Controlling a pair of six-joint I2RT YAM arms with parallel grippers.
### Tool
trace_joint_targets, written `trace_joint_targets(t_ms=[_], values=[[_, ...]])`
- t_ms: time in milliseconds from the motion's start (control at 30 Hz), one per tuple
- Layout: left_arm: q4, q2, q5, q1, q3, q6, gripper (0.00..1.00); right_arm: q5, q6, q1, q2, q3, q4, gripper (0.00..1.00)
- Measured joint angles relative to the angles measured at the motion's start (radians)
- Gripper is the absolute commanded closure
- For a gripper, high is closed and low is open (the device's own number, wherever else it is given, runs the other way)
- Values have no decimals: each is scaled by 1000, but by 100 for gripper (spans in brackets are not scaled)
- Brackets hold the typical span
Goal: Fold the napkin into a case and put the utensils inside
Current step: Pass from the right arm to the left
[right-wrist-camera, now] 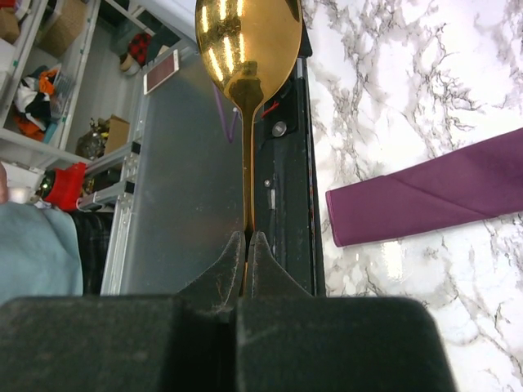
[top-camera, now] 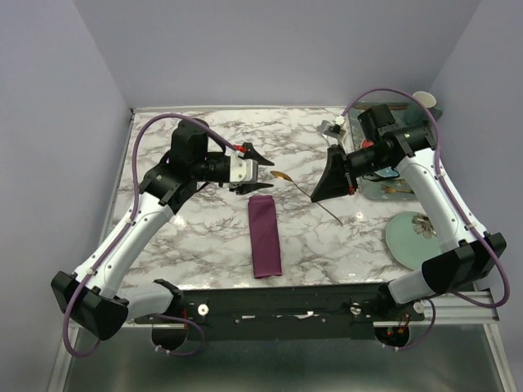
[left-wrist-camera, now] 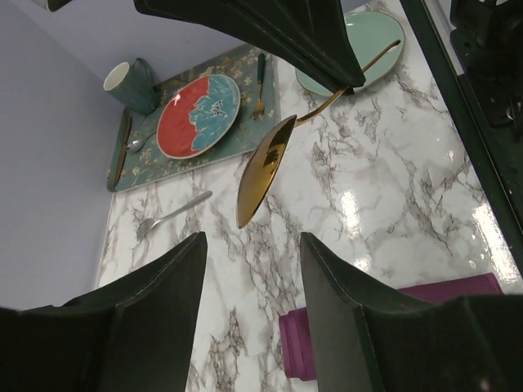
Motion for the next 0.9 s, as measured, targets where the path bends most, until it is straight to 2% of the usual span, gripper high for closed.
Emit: trace_joint_targets(t_ms=[267,367,500,533,567,600,633,667,800,900], values=[[112,-33,-26,-34,-58,-93,45,-26,0,19,13,-2,0,99],[132,-38,-34,-54,-65,-116,53,-37,-4,24,36,-2,0,99],[154,-52,-44,-71,-92,-140,87,-46,-8,26,57,-2,-3,97],[156,-55,-49,-71,-97,-146,91,-49,-10,26,59,-2,-6,89],[160,-61,-58,-71,-103,-153,96,-50,-10,26,60,-2,-9,69],[159,-64,-61,-70,-105,-153,100,-51,-8,27,60,-2,-14,61],[153,-68,-63,-71,-107,-159,100,-50,-3,27,60,-1,-16,56],[146,-69,-63,-71,-107,-161,100,-48,3,27,60,2,-17,47],[67,-63,-66,-79,-94,-159,100,-6,8,30,60,28,-14,31],[-66,-16,-72,-79,-23,-147,100,61,21,33,43,25,12,28]])
